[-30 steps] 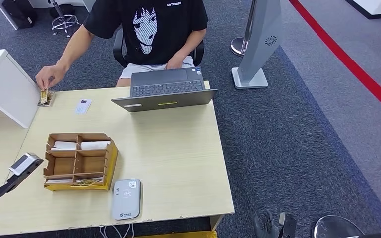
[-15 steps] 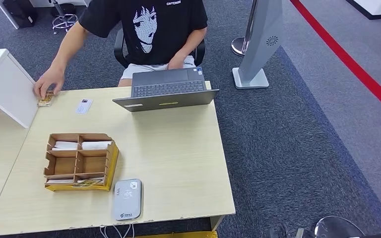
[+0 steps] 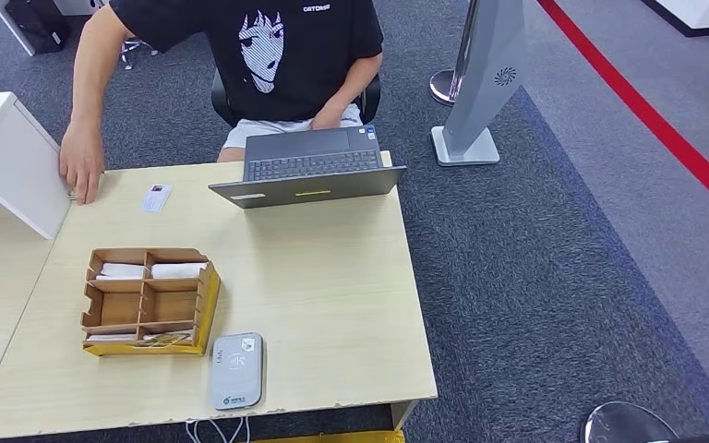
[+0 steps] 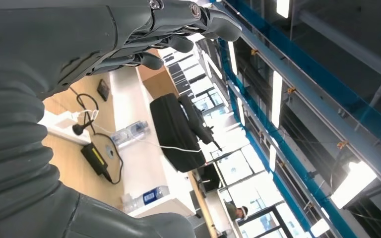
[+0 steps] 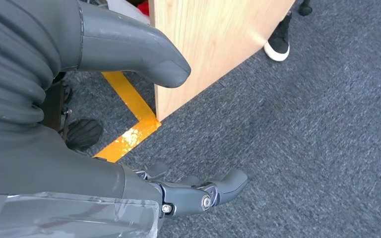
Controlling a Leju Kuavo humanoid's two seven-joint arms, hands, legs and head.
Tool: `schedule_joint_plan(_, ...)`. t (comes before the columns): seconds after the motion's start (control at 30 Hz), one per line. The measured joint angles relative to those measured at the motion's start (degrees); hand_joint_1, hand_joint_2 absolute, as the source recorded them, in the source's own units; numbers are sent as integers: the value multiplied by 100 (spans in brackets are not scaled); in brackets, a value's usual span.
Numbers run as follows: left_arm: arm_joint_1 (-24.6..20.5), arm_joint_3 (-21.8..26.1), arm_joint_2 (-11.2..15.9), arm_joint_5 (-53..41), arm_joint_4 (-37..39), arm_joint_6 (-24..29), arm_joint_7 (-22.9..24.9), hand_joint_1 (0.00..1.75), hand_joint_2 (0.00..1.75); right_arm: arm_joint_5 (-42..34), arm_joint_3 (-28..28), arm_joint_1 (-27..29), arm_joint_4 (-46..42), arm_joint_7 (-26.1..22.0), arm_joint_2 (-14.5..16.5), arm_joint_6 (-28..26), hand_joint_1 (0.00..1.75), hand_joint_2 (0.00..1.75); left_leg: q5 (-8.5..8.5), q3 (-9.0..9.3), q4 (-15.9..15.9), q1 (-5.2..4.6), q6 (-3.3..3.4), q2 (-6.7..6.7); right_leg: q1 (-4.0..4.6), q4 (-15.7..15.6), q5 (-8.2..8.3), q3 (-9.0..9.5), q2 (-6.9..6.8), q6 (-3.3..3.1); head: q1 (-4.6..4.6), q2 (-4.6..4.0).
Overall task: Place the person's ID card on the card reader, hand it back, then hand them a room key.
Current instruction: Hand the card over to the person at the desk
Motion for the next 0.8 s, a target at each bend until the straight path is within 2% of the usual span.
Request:
schedule_joint_plan(0.07,9,44,-6,172,81,-194,47,0,87,2,-64,-2,-3,48,-1,-31,0,175,0,1,0,-1,0,0,0,0,0,2,0,0,0,0)
schedule_joint_plan(0.13,21,109,-14,391,239,-463,82,0,175,19,-144,-2,-4,100,-1,-70,0,175,-1,2,0,-1,1,0,-1,0,0,4,0,0,1,0)
schedule_joint_plan(0.33,78,263,-45,1067,790,-1192,52,0,175,173,-328,-5,15,311,-1,-323,0,175,-1,2,0,-1,1,-1,-1,0,-2,4,0,-1,1,0)
schedule_joint_plan(0.57,10,471,-57,1843,1881,-1421,293,0,175,385,-463,-20,126,601,-14,-777,0,175,-2,5,0,-2,1,-1,-1,0,-3,8,-1,-2,0,0)
schedule_joint_plan(0.67,-171,775,-53,1944,2714,-1796,435,0,175,515,-493,-37,184,699,-32,-920,0,175,-2,9,0,0,1,0,-1,0,-3,11,0,-3,-1,0)
schedule_joint_plan(0.8,-508,1432,-42,1645,3738,-2450,530,0,175,674,-514,-53,258,846,-59,-1057,0,175,-1,15,0,0,1,2,0,0,-3,12,1,-3,1,0)
